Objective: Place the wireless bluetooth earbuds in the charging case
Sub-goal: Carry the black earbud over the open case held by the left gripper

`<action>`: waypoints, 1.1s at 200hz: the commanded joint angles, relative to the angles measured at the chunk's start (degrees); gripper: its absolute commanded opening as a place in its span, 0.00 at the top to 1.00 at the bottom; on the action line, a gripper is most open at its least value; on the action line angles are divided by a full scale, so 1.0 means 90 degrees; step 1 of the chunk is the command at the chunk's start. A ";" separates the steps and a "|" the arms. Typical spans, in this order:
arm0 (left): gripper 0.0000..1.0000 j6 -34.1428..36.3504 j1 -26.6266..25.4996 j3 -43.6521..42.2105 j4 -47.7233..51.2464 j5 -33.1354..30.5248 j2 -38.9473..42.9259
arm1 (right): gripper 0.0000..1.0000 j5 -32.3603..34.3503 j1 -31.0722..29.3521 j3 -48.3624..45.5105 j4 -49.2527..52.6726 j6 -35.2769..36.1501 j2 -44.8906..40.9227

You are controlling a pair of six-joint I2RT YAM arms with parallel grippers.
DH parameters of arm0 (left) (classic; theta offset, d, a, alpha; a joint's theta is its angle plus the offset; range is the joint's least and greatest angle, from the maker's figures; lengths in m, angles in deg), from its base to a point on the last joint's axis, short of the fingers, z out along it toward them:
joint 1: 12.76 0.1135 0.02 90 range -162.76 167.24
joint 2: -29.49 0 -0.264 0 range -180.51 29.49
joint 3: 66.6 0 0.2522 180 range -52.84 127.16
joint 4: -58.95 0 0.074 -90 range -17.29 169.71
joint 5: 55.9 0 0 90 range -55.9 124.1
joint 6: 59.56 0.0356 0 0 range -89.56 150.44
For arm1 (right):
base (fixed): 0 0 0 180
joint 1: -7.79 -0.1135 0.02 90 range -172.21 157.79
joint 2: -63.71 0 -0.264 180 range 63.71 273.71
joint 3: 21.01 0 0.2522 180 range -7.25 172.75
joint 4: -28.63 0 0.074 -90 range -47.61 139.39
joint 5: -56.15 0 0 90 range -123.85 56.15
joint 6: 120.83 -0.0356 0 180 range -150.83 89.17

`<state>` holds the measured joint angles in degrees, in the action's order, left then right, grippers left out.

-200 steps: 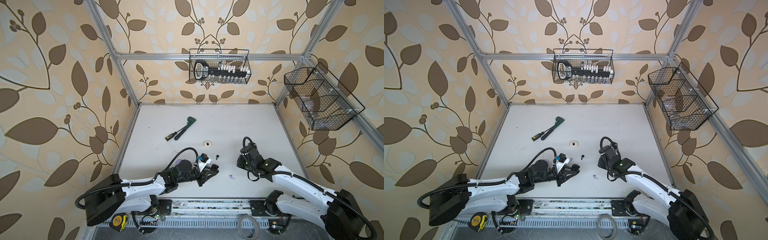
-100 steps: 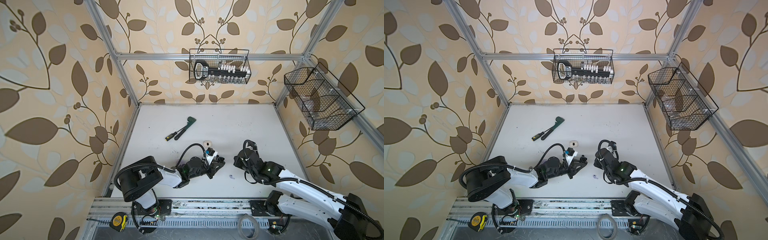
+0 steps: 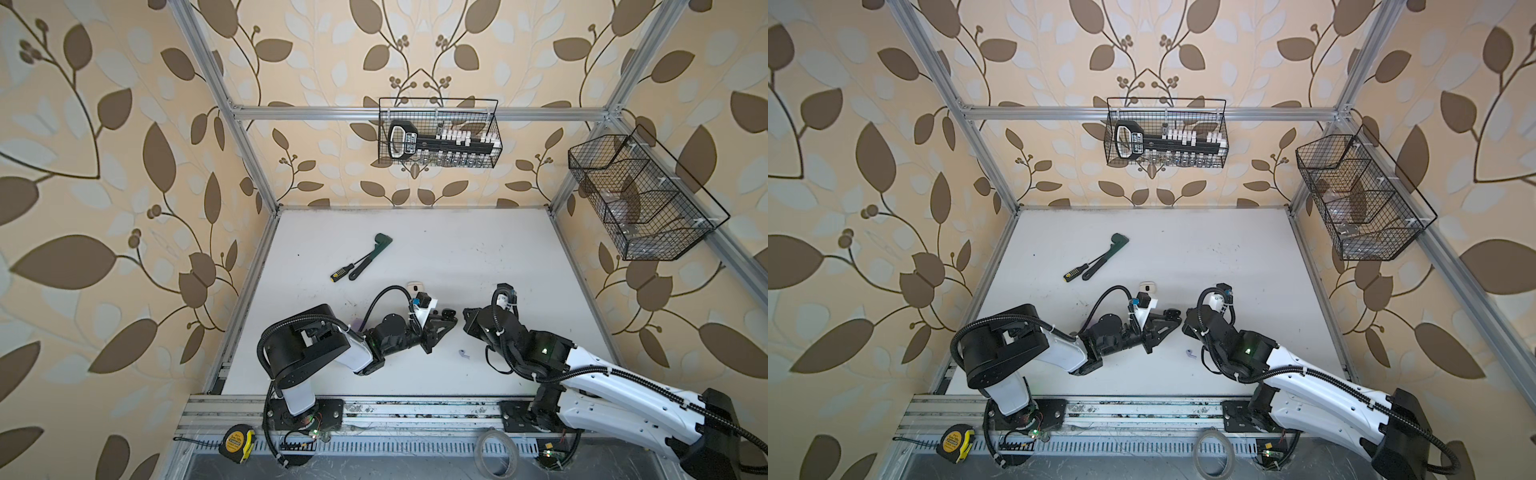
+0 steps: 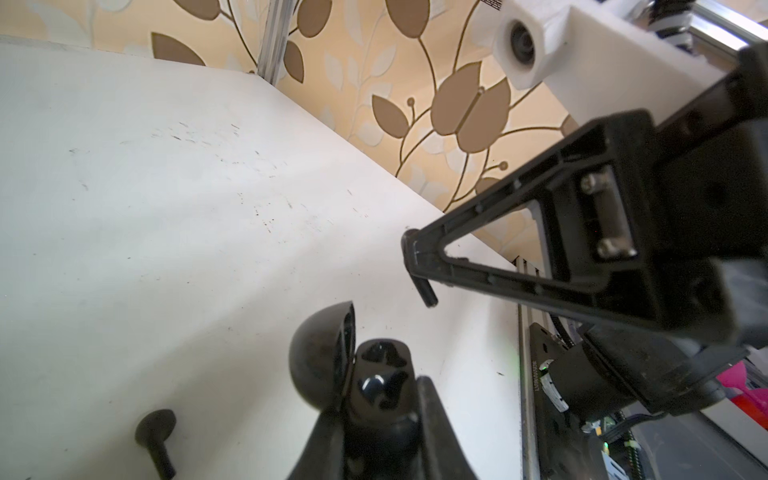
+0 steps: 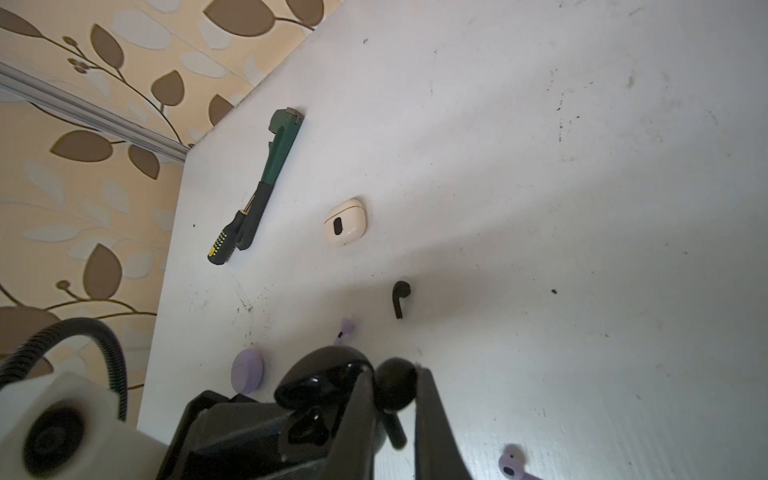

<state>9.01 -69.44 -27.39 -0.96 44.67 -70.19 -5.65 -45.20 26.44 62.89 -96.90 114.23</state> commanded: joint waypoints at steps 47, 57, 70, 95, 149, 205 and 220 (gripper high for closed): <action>1.00 -0.0203 -0.0039 0.0177 -0.0871 0.0250 0.0029 | 0.90 0.0914 -0.0731 0.0426 -0.0489 -0.0348 0.0318; 1.00 -0.0226 -0.0039 0.0180 -0.0875 0.0266 0.0049 | 0.90 0.0966 -0.0786 0.0417 -0.0527 -0.0381 0.0334; 1.00 -0.0255 -0.0038 0.0196 -0.0871 0.0296 0.0065 | 0.90 0.0994 -0.0840 0.0424 -0.0568 -0.0399 0.0358; 1.00 -0.0262 -0.0039 0.0170 -0.0868 0.0236 0.0101 | 0.90 0.1102 -0.0967 0.0421 -0.0571 -0.0452 0.0366; 1.00 -0.0275 -0.0035 0.0127 -0.0874 0.0242 0.0318 | 0.90 0.1231 -0.1085 0.0291 -0.0551 -0.0572 0.0381; 1.00 -0.0313 -0.0039 0.0146 -0.0877 0.0292 0.0410 | 0.90 0.1205 -0.1085 0.0259 -0.0665 -0.0570 0.0501; 1.00 -0.0314 -0.0038 0.0150 -0.0870 0.0283 0.0420 | 0.90 0.1166 -0.1088 0.0258 -0.0695 -0.0560 0.0531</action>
<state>6.28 -69.44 -27.30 -3.89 45.98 -68.83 3.88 -54.62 28.65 57.51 -100.94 118.45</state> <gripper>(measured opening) 0.220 0.124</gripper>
